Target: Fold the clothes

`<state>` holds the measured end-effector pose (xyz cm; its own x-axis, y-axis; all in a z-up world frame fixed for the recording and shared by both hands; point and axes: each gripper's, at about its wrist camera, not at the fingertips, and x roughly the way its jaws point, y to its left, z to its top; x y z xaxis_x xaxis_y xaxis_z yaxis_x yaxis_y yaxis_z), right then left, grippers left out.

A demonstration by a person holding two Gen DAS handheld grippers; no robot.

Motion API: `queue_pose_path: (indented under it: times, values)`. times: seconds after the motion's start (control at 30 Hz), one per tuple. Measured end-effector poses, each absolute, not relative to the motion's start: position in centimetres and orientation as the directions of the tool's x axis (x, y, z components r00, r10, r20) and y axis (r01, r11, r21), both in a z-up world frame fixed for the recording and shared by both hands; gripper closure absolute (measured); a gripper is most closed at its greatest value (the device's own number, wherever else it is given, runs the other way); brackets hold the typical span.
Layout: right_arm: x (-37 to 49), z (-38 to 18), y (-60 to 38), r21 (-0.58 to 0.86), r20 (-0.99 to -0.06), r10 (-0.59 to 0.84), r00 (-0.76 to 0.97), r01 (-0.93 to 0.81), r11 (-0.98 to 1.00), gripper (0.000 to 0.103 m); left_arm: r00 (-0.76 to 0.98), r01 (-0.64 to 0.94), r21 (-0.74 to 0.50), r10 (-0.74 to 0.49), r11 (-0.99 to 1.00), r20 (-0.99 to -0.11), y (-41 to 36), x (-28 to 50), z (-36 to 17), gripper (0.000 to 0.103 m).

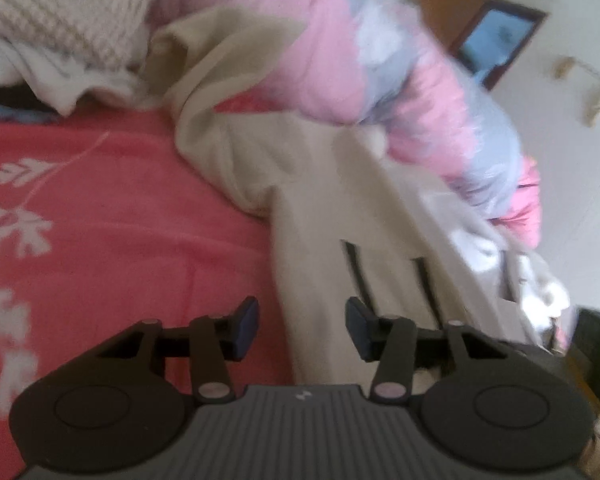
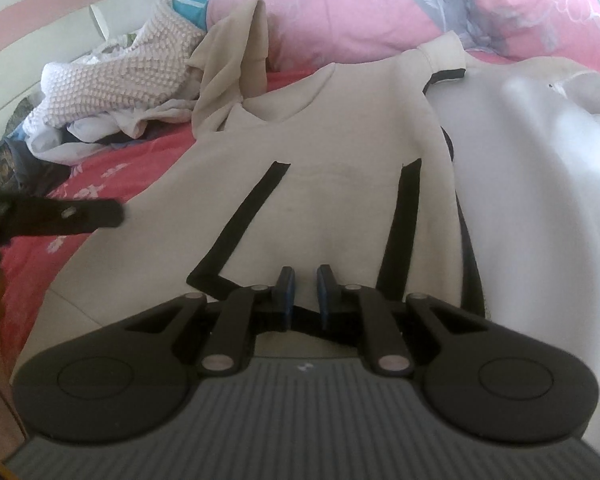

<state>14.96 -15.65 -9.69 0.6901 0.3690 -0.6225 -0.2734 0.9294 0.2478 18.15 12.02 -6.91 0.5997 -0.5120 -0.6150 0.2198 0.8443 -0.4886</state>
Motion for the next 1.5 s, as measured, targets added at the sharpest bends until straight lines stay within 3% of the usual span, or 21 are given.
queue_pose_path:
  times: [0.13, 0.33, 0.43, 0.6, 0.73, 1.03, 1.17, 1.37, 1.5]
  values:
    - [15.0, -9.8, -15.6, 0.248, -0.613, 0.371, 0.697, -0.277, 0.928, 0.093, 0.562, 0.197, -0.565, -0.564, 0.802, -0.605, 12.1, 22.2, -7.9, 0.061]
    - [14.9, -9.9, -15.8, 0.265, -0.604, 0.383, 0.699, -0.277, 0.923, 0.093, 0.577, 0.049, -0.76, -0.64, 0.648, -0.507, 14.5, 27.4, -10.6, 0.062]
    - [15.0, -10.0, -16.0, 0.276, -0.6, 0.39, 0.698, -0.277, 0.92, 0.093, 0.594, 0.007, -0.792, -0.64, 0.61, -0.487, 15.2, 28.7, -11.4, 0.068]
    - [14.9, -10.1, -16.3, 0.302, -0.59, 0.404, 0.699, -0.274, 0.913, 0.093, 0.636, 0.033, -0.741, -0.586, 0.671, -0.502, 14.4, 29.1, -11.2, 0.074]
    - [14.9, -10.2, -16.5, 0.32, -0.583, 0.414, 0.699, -0.27, 0.908, 0.093, 0.663, 0.015, -0.713, -0.541, 0.701, -0.517, 14.5, 29.4, -11.1, 0.094]
    - [14.8, -10.2, -16.6, 0.332, -0.579, 0.42, 0.699, -0.268, 0.904, 0.093, 0.745, 0.006, -0.595, -0.401, 0.804, -0.534, 16.3, 29.3, -8.6, 0.097]
    - [14.7, -10.1, -16.6, 0.338, -0.577, 0.423, 0.699, -0.267, 0.902, 0.093, 0.737, -0.015, -0.596, -0.393, 0.803, -0.549, 16.8, 29.8, -9.6, 0.097]
    - [14.7, -10.0, -16.6, 0.339, -0.577, 0.423, 0.699, -0.266, 0.902, 0.093, 0.778, 0.035, -0.503, -0.339, 0.864, -0.528, 15.4, 29.6, -8.4, 0.097]
    - [14.6, -10.1, -16.6, 0.339, -0.576, 0.422, 0.7, -0.265, 0.903, 0.093, 0.755, 0.018, -0.442, -0.302, 0.897, -0.582, 14.9, 29.9, -9.0, 0.095]
